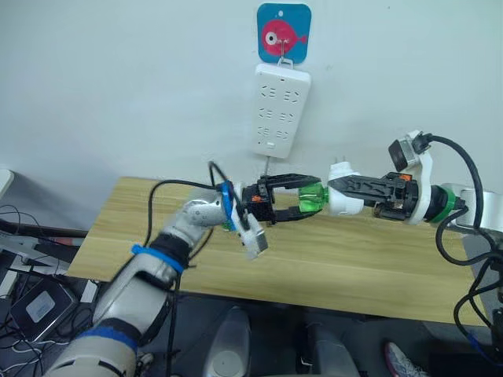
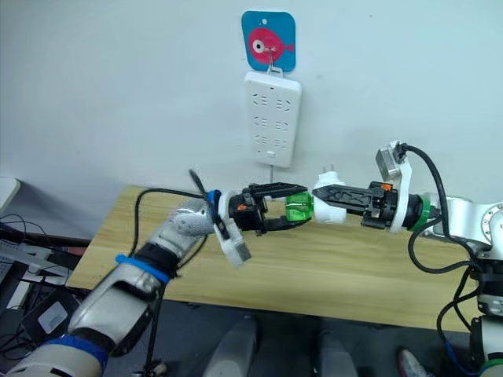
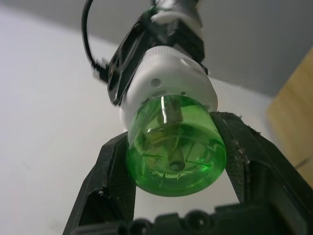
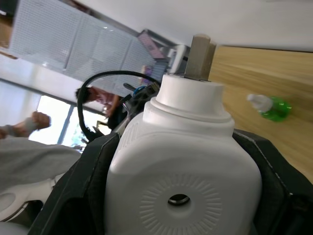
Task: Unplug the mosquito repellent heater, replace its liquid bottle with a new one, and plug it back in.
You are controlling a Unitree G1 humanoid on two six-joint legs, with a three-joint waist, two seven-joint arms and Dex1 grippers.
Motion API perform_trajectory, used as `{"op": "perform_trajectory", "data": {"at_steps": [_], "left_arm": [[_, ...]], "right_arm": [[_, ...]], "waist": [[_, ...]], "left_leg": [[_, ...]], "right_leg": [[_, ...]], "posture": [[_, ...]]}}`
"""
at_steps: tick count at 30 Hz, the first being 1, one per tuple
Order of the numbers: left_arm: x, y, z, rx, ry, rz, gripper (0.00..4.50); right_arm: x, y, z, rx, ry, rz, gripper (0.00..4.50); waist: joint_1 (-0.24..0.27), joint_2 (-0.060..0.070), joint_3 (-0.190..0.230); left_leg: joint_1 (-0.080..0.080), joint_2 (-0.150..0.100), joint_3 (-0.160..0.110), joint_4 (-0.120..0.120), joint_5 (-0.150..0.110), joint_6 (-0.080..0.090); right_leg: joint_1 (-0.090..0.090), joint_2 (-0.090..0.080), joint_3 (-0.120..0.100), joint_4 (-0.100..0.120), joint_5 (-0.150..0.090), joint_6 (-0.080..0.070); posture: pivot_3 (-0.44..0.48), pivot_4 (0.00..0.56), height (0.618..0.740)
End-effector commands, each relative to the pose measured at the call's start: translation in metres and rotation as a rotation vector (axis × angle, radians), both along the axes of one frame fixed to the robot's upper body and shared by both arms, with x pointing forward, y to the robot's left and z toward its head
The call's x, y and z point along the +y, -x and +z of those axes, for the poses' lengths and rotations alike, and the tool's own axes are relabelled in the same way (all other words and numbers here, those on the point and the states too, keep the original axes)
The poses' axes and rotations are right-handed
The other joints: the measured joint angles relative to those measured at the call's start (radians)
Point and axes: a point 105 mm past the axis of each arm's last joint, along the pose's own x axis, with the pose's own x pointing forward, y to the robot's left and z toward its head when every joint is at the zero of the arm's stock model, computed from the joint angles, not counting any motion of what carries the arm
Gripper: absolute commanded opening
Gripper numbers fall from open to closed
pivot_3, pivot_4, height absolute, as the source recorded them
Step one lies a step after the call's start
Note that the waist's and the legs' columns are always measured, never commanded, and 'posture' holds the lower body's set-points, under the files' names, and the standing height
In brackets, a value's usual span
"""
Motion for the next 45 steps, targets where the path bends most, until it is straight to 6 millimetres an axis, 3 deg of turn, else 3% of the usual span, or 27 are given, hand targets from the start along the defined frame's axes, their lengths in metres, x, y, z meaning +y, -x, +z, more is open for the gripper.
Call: {"op": "perform_trajectory", "data": {"at_steps": [1,3,5,10,18,23,25,29,32,37,45], "left_arm": [[0.002,0.004,0.035,0.600,0.062,-0.187,2.27],[0.007,0.011,0.042,0.819,0.035,-0.291,2.27],[0.010,0.017,0.046,0.925,0.008,-0.352,2.27],[0.025,0.008,0.026,1.195,-0.058,-0.355,2.27],[0.046,-0.007,0.001,1.297,-0.080,-0.285,2.27],[0.063,-0.002,-0.005,1.292,-0.120,-0.255,2.27],[0.068,-0.001,-0.009,1.271,-0.138,-0.233,2.27],[0.071,0.003,-0.015,1.259,-0.159,-0.200,2.27],[0.067,0.007,-0.021,1.244,-0.185,-0.184,2.27],[0.064,0.013,-0.019,1.240,-0.193,-0.199,2.27],[0.068,0.017,-0.021,1.238,-0.206,-0.182,2.27]], "right_arm": [[0.007,0.017,0.013,-0.036,-0.041,0.122,3.13],[0.006,0.019,0.012,-0.032,-0.032,0.132,3.13],[0.006,0.020,0.012,-0.030,-0.031,0.140,3.13],[0.007,0.021,0.010,-0.028,-0.012,0.136,3.13],[-0.001,0.014,0.006,-0.037,0.045,0.033,3.13],[-0.024,0.002,0.000,-0.018,0.119,-0.128,3.13],[-0.038,-0.007,-0.016,0.004,0.220,-0.223,3.13],[-0.096,-0.031,-0.091,0.033,0.734,-0.474,3.13],[-0.132,-0.038,-0.131,-0.024,1.015,-0.521,3.13],[-0.155,-0.041,-0.171,0.004,1.176,-0.495,3.13],[-0.156,-0.043,-0.196,0.125,1.133,-0.454,3.13]], "waist": [[-0.010,0.000,0.000],[-0.024,0.000,0.000],[-0.046,0.000,0.000],[-0.073,0.000,0.000],[-0.085,0.000,0.000],[-0.084,0.000,0.000],[-0.084,0.000,0.000],[-0.081,0.000,0.000],[-0.077,0.000,0.000],[-0.080,0.000,0.000],[-0.080,0.000,0.001]], "left_leg": [[0.000,0.000,-0.002,0.000,0.000,0.000],[0.002,0.000,-0.004,0.000,0.000,0.000],[0.002,0.000,-0.005,0.000,0.000,0.001],[0.002,0.000,-0.004,0.000,0.000,0.001],[0.002,0.000,-0.004,-0.002,0.000,0.001],[0.001,-0.001,-0.003,-0.002,0.000,0.001],[0.001,-0.001,-0.003,-0.002,0.000,0.001],[0.002,-0.001,-0.003,-0.002,0.000,0.001],[0.002,-0.001,-0.002,-0.002,0.000,0.000],[0.000,-0.001,0.000,-0.002,0.000,0.000],[0.001,-0.001,0.002,-0.002,0.000,0.000]], "right_leg": [[0.000,0.001,-0.002,0.000,0.000,0.000],[0.001,0.002,-0.004,0.001,-0.004,0.004],[0.001,0.003,-0.004,0.002,-0.004,0.004],[0.002,0.003,-0.004,0.000,-0.004,0.004],[0.001,0.002,-0.004,0.000,-0.005,0.002],[0.001,0.001,-0.004,0.000,-0.005,0.002],[0.001,0.001,-0.004,-0.001,-0.005,0.002],[0.001,0.001,-0.004,-0.001,-0.007,-0.001],[0.000,0.001,-0.003,-0.001,-0.008,-0.002],[-0.002,0.001,-0.001,-0.001,-0.006,0.003],[-0.003,0.001,0.001,0.000,-0.005,0.003]], "posture": [[0.297,0.219,0.740],[0.297,0.220,0.740],[0.298,0.219,0.740],[0.296,0.218,0.740],[0.289,0.220,0.740],[0.283,0.224,0.740],[0.287,0.224,0.740],[0.298,0.224,0.740],[0.312,0.226,0.740],[0.323,0.230,0.740],[0.353,0.232,0.740]]}}
